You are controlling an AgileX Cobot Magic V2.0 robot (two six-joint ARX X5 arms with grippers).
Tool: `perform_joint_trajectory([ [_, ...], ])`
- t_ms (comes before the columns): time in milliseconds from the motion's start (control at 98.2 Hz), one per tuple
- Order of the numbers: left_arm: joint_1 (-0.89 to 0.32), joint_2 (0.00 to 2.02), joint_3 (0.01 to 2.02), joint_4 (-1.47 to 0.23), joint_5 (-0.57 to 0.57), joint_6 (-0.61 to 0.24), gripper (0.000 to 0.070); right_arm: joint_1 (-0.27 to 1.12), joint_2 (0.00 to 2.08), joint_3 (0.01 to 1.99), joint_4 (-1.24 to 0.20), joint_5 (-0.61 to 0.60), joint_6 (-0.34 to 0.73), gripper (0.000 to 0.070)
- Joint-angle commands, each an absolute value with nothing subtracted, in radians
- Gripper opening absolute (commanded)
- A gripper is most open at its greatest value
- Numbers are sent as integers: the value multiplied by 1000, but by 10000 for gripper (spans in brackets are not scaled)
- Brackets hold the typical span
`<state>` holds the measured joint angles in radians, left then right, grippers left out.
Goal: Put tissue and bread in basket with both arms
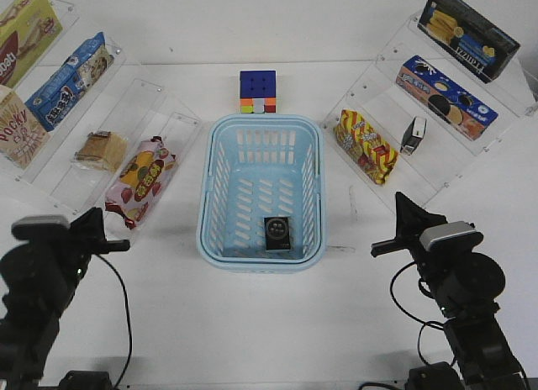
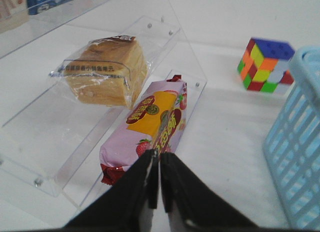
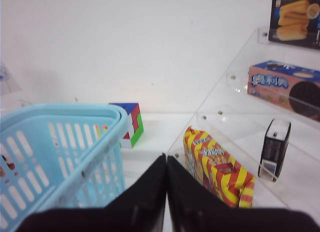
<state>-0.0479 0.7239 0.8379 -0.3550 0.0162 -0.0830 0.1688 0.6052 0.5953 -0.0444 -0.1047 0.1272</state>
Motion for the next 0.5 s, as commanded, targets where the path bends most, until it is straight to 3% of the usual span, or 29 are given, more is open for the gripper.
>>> perform_joint_trajectory([
  [0,-49,871,954,-403,27,136,215,170,609,604,-36,-105,131,0],
  [61,-54,977,1043,-445,20,196,419,170,610,604,-36,-105,131,0],
  [112,-56,1058,1112,-470,14,232,504,170,609,604,-36,-105,131,0],
  [305,-75,1312,1331,-547,-141,384,508,170,609,604,-36,-105,131,0],
  [417,-93,1412,1397,-545,-241,430,507,170,609,604,-36,-105,131,0],
  [489,-99,1455,1414,-543,-249,458,507,170,609,604,-36,-105,131,0],
])
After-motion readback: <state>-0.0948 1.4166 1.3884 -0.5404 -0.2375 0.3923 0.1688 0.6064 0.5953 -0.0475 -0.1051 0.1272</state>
